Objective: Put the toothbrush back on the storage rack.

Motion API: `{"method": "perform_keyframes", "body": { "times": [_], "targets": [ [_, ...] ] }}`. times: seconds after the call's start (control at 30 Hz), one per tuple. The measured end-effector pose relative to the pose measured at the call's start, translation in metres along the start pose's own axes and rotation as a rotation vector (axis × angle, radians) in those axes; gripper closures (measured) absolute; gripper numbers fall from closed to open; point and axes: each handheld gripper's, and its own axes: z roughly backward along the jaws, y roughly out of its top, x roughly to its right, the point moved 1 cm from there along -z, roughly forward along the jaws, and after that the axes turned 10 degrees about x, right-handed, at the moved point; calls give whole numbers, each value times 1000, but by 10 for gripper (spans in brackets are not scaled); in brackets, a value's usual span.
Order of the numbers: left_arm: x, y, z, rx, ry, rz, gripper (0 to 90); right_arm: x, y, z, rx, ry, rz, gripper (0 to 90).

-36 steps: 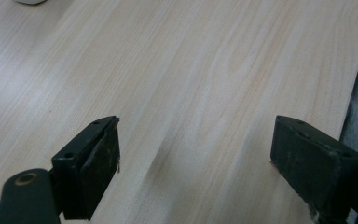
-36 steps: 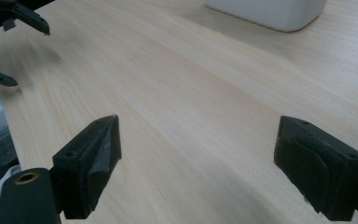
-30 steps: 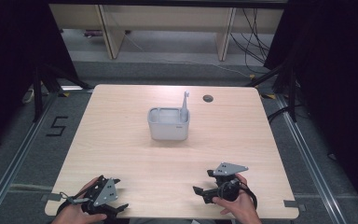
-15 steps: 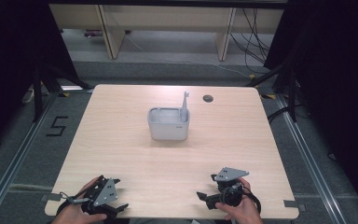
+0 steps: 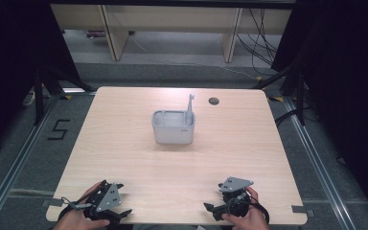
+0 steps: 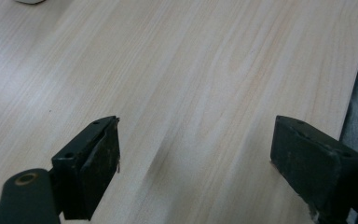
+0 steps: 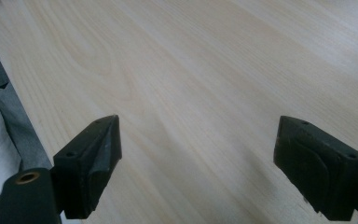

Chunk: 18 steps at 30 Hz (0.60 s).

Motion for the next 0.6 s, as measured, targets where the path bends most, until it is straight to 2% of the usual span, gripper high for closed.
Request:
{"method": "perform_keyframes", "body": {
  "times": [0.03,0.13,0.2,0.23,0.3,0.33,0.37,0.6],
  "targets": [
    [0,0,0,-1,3,-2,154,0,0,1,-1,4,14,160],
    [0,0,0,-1,3,-2,154,-1,-1,-1,9,9,17,160],
    [0,0,0,-2,-1,-1,154,-2,-2,1,-6,4,12,160],
    [0,0,0,3,-15,5,154,-2,-2,1,-6,8,13,160],
    [0,0,0,-2,3,-2,154,-2,-2,2,-6,10,11,161],
    [0,0,0,-2,3,-2,154,-2,-2,2,-6,10,11,161],
    [0,0,0,0,2,0,154,-1,-2,1,-2,14,33,162],
    [0,0,0,-1,3,-1,154,-1,-2,1,-4,15,33,161]
  ]
}}
